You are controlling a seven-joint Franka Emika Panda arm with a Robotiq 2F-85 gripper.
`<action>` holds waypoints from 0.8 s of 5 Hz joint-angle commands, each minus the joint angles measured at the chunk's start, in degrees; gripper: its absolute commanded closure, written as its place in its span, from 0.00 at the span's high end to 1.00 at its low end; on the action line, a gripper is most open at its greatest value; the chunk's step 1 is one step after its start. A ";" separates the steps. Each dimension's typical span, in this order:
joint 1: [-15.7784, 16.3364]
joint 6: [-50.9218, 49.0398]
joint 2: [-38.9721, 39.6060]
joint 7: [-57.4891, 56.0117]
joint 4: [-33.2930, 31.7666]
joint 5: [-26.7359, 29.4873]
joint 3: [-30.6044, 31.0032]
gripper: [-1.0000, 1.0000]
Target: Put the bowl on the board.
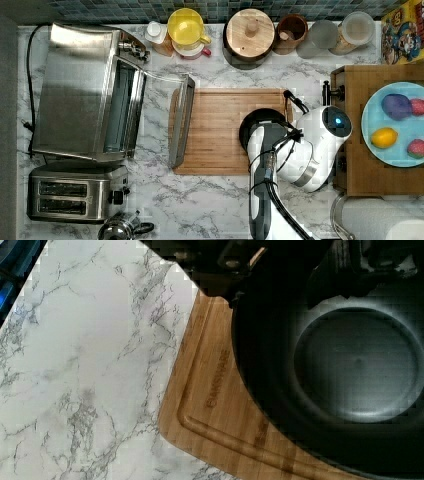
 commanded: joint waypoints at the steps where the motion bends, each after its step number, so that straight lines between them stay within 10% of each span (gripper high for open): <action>1: 0.44 0.58 -2.12 3.28 4.57 0.25 0.06 0.50; 4: -0.25 0.59 -2.13 3.34 4.56 0.16 0.77 0.50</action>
